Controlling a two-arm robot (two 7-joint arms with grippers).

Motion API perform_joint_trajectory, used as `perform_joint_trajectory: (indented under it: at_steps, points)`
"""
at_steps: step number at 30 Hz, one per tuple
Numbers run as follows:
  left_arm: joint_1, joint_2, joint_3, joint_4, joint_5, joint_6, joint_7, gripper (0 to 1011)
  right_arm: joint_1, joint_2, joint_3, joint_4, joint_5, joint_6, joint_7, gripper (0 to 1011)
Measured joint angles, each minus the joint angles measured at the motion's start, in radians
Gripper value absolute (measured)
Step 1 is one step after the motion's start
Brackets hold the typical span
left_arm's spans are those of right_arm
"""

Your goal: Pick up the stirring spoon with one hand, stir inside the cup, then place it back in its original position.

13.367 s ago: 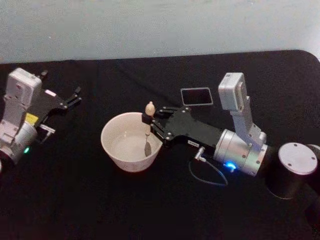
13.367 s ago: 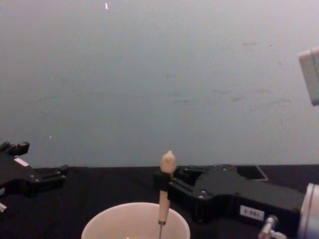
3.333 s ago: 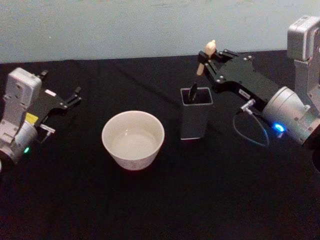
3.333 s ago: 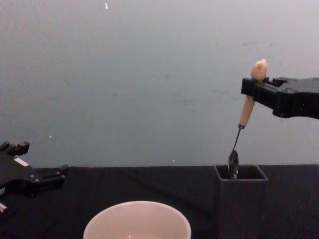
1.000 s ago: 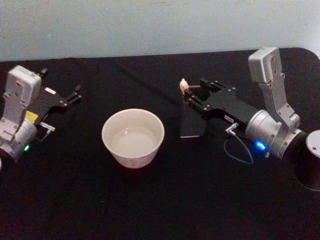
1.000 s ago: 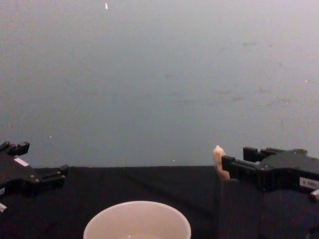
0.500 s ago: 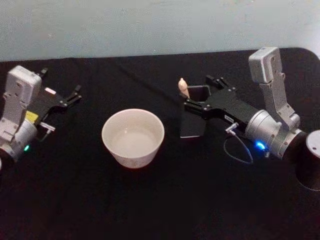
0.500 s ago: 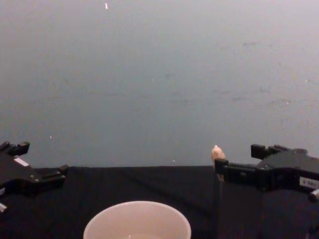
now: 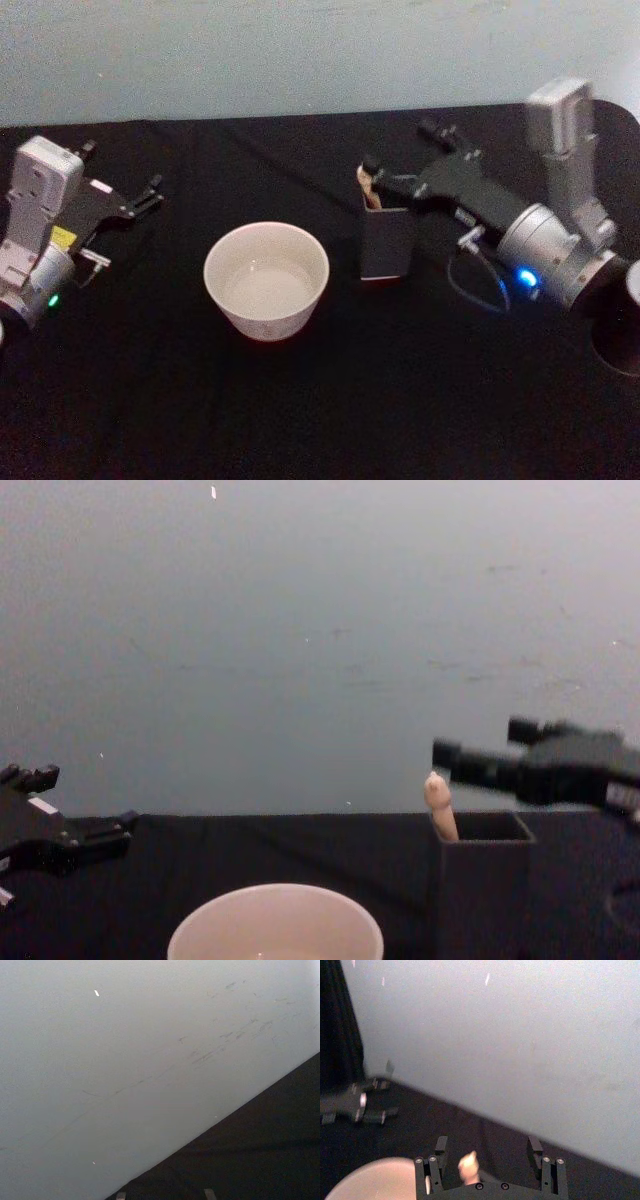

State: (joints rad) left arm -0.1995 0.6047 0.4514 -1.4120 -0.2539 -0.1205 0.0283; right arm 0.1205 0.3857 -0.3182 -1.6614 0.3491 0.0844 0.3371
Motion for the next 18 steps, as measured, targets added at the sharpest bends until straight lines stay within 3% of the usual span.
perform_joint_trajectory:
  at_steps: [4, 7, 11, 18]
  points:
    - [0.0, 0.0, 0.0, 0.0, 0.0, 0.0, 0.0, 1001, 0.0, -0.028, 0.035, 0.004, 0.02, -0.068, -0.018, 1003]
    - [0.0, 0.0, 0.0, 0.0, 0.0, 0.0, 0.0, 1002, 0.002, -0.056, 0.062, 0.023, 0.007, -0.098, -0.071, 1003]
    - [0.0, 0.0, 0.0, 0.0, 0.0, 0.0, 0.0, 1001, 0.009, -0.099, 0.097, 0.077, -0.039, -0.108, -0.163, 1003]
    - [0.0, 0.0, 0.0, 0.0, 0.0, 0.0, 0.0, 1001, 0.026, -0.137, 0.111, 0.194, -0.129, -0.138, -0.251, 1002]
